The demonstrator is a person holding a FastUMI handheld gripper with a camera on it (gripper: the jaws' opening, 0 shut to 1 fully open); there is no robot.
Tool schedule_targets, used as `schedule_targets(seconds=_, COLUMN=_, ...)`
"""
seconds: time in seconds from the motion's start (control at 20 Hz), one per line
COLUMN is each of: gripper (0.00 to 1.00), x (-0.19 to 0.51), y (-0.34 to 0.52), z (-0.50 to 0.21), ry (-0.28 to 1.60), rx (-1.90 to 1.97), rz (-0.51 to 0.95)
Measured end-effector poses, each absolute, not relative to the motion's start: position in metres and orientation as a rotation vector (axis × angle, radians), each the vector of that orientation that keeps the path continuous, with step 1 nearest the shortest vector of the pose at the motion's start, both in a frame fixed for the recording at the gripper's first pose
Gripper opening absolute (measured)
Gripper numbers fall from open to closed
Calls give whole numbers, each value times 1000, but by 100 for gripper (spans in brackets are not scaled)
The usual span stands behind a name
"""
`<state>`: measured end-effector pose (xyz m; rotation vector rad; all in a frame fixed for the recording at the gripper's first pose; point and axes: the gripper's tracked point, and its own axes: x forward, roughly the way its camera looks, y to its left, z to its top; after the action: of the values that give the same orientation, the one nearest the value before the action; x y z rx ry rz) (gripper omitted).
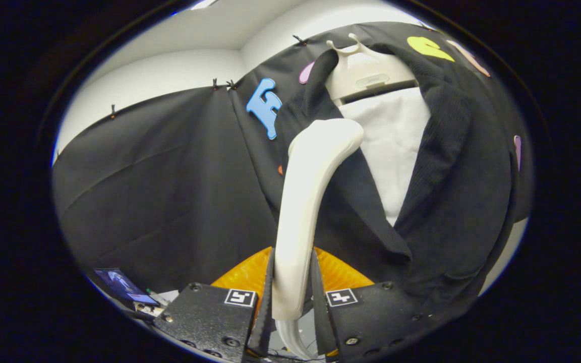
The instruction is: Iron the clothes twice with a garment steamer, once on the left side and once on the right side.
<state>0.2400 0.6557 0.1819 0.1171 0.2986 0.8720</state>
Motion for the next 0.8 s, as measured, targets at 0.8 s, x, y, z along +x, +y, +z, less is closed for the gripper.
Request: schedule_targets(seconds=0.8, gripper=38, x=232, y=640, z=81, ry=485, rx=102, rz=865)
